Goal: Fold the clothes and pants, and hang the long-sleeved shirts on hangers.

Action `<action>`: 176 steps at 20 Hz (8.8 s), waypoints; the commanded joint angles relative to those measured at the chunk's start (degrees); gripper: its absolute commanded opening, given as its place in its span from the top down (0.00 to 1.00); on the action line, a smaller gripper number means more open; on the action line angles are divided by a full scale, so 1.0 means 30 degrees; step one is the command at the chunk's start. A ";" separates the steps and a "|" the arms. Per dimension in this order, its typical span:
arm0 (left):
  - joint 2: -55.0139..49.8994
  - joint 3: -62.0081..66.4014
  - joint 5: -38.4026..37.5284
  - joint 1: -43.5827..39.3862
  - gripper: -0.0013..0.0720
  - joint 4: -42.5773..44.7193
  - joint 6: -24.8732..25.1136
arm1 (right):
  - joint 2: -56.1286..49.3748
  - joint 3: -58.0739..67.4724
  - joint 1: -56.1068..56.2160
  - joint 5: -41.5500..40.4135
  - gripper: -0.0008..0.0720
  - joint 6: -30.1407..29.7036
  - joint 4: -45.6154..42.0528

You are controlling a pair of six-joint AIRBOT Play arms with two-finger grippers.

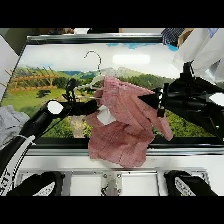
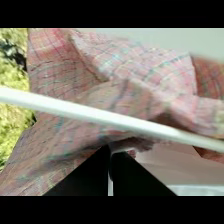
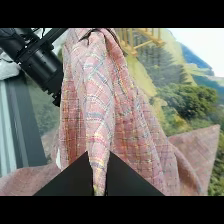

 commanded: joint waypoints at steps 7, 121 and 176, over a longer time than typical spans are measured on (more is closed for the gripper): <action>0.0459 0.0022 -0.1195 0.1953 0.96 0.0160 0.0233 | 0.4386 0.0022 -0.0138 -0.1865 0.98 0.4998 -0.2484; 0.0860 1.4877 -1.1730 0.0313 0.96 0.5661 0.1020 | 0.0954 0.9428 -1.5038 -2.8035 0.98 -0.1734 -0.0160; 0.6441 0.6018 -0.5836 0.0313 0.96 0.6987 0.0984 | -0.5406 0.8546 0.8794 -0.4823 0.71 0.4495 -0.4131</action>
